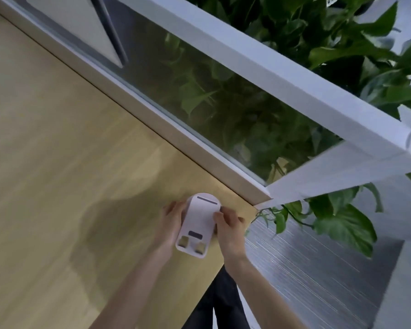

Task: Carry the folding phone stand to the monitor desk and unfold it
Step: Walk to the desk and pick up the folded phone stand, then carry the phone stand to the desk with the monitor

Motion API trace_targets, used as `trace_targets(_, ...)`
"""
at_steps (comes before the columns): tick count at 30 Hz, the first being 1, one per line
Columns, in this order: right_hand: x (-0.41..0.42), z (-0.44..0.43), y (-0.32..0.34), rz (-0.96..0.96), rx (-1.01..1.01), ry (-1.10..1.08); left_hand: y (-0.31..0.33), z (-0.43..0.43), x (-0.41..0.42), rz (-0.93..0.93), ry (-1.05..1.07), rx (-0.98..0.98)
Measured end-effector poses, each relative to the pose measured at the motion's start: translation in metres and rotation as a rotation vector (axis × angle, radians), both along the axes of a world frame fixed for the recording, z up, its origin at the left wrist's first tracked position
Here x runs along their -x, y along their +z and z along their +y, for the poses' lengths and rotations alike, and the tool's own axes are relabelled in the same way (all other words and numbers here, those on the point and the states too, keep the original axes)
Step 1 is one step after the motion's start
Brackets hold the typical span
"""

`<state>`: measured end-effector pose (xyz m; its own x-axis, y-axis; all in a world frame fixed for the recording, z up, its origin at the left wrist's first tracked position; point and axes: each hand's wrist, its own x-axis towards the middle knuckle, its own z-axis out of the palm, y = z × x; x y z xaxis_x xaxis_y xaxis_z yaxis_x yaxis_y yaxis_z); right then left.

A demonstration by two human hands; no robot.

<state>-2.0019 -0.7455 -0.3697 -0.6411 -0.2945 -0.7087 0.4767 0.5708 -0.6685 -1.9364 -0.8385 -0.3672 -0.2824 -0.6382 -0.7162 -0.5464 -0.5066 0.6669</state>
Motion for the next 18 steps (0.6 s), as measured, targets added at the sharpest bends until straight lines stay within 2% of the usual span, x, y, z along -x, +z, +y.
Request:
trace_targets(5, -0.003, -0.003, 0.002, -0.023, 0.018, -0.045, 0.005, 0.003, 0.002, -0.029, -0.009, -0.065)
trace_targets(9, -0.003, 0.002, 0.010, -0.033, 0.077, -0.108, 0.016, 0.007, -0.002, 0.050, -0.003, -0.073)
trace_targets(18, -0.007, 0.031, 0.037, 0.086, 0.176, -0.183, 0.057, 0.027, -0.017, 0.188, -0.100, -0.004)
